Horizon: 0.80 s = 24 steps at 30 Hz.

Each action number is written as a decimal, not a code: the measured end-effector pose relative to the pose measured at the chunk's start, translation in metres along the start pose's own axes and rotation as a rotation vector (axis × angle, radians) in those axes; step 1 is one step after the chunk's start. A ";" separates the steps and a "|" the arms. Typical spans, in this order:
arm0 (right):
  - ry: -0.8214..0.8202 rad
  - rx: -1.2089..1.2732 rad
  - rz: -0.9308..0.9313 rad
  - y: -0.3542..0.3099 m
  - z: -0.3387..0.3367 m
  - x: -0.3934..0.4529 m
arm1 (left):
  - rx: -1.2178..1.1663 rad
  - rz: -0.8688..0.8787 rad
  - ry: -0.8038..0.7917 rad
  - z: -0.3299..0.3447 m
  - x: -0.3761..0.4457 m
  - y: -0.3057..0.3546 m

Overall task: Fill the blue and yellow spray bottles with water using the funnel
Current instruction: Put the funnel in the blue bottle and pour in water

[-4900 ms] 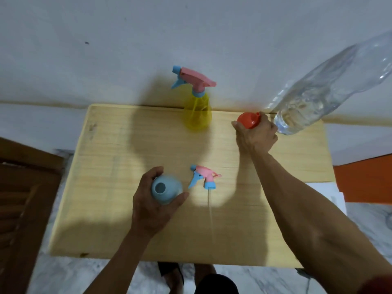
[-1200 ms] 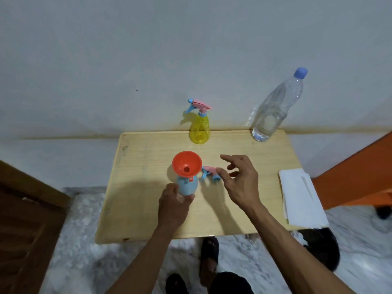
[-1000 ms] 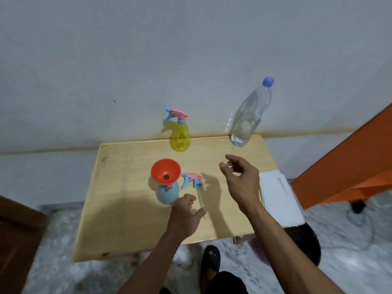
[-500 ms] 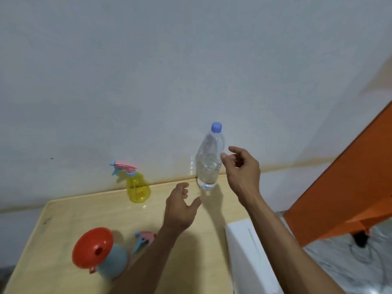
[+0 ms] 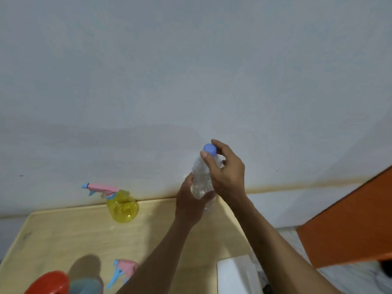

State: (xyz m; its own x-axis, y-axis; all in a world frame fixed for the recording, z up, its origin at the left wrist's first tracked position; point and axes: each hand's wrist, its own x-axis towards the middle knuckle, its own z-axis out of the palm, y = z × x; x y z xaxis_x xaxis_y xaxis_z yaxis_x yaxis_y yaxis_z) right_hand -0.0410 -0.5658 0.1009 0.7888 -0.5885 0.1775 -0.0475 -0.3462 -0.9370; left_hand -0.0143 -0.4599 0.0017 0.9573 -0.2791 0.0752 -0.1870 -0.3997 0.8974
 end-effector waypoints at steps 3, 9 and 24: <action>-0.029 0.013 -0.013 0.006 0.002 0.004 | -0.067 0.022 0.066 0.006 0.003 -0.003; -0.014 -0.076 -0.139 0.014 0.003 0.009 | -0.187 0.059 0.108 0.008 0.004 0.009; -0.036 0.047 -0.197 -0.053 0.005 -0.089 | -0.282 0.087 0.154 -0.071 -0.091 0.022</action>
State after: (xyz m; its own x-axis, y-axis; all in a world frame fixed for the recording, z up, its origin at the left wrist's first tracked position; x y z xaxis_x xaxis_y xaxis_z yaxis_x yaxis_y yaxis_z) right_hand -0.1057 -0.4913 0.1334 0.8016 -0.4860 0.3482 0.1375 -0.4170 -0.8985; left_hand -0.0895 -0.3814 0.0456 0.9665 -0.1576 0.2028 -0.2222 -0.1167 0.9680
